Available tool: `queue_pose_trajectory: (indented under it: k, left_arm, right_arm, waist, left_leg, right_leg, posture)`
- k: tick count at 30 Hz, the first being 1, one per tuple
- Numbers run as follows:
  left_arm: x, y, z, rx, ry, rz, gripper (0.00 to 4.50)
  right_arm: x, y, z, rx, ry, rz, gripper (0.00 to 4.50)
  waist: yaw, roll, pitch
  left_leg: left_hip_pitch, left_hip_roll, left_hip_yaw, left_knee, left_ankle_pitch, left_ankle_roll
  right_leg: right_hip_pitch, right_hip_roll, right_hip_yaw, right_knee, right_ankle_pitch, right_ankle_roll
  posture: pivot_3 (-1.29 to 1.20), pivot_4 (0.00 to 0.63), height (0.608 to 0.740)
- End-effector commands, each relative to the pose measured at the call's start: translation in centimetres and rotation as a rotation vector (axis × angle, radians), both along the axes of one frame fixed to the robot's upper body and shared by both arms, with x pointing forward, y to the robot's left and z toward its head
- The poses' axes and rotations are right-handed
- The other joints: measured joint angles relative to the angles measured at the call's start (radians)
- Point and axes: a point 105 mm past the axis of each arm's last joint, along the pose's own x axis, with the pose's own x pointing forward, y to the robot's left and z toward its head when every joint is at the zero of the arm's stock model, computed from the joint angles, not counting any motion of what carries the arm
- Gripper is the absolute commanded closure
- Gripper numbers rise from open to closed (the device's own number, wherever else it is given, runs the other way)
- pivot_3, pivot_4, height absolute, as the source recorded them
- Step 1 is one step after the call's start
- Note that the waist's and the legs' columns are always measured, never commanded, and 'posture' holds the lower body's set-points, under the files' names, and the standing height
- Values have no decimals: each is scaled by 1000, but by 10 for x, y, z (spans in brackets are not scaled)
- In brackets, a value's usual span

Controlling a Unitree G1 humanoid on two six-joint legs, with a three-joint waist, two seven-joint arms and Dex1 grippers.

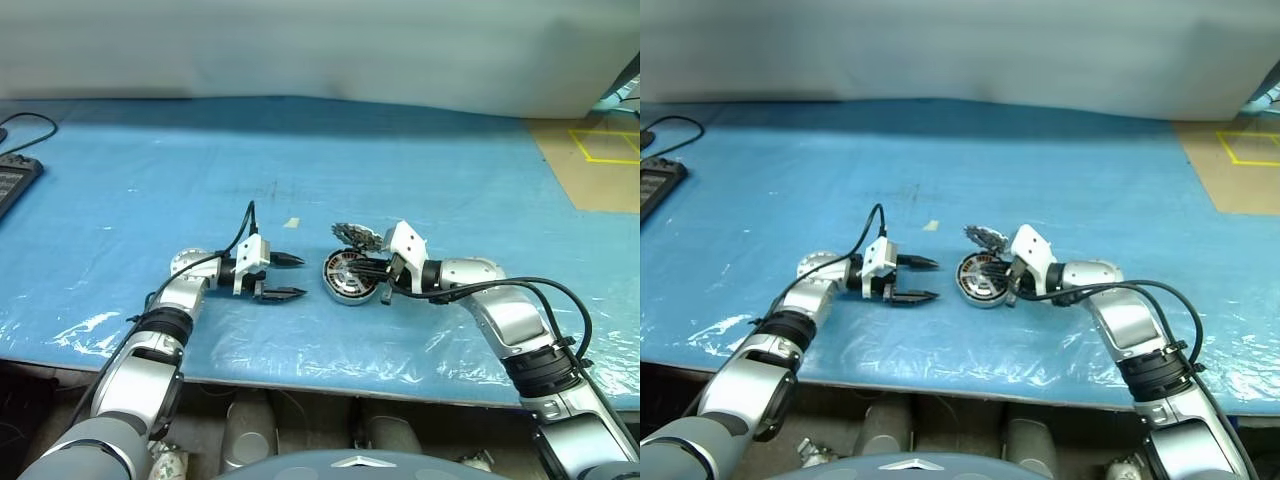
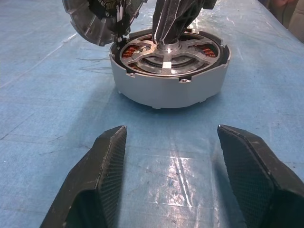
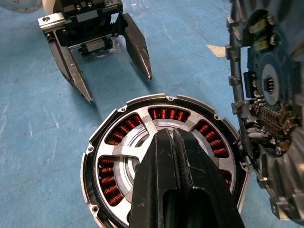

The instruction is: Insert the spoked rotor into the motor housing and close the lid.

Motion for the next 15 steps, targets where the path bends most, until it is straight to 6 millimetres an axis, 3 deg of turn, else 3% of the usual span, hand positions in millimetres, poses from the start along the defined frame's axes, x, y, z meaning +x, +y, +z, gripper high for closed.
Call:
queue_pose_trajectory:
  k: [1, 6, 8, 10, 15]
  left_arm:
    - [4, -1, 9, -14, -42, 4, 1295]
    - [5, -1, 10, -15, -44, 6, 1295]
    - [5, -1, 11, -19, -43, 6, 1295]
    - [6, -2, 12, -19, -41, 4, 1295]
    - [7, -4, 15, -24, -45, 0, 1295]
  right_arm:
    - [-21, -7, -44, -97, 163, 8, 4481]
    - [-16, 1, -22, 28, 104, 11, 4481]
    - [-13, 7, -2, 127, 53, 26, 4481]
    - [-16, 12, 15, 212, 39, 60, 4481]
    - [-28, 13, 35, 293, 67, 122, 4481]
  waist:
    - [1, 0, -1]
    - [1, 0, -3]
    - [0, 0, -3]
    - [-1, 0, -3]
    - [0, 0, -3]
  left_leg:
    - [0, 0, 0, -1, 0, 0]
    - [1, 0, 0, -4, 0, 0]
    - [1, 0, 0, -5, 0, 0]
    - [0, 0, 0, -5, 0, 0]
    - [-3, 0, 0, -5, 0, 0]
  right_leg:
    - [1, 0, 0, -1, 0, 0]
    - [1, 0, -1, -4, 1, 2]
    - [1, 0, -2, -4, 2, 3]
    - [0, 0, -2, -5, 2, 3]
    - [-3, 0, -2, -4, 2, 3]
  posture:
    - [0, 150, 740]
    - [0, 150, 740]
    - [0, 150, 740]
    - [0, 150, 740]
    - [0, 150, 740]
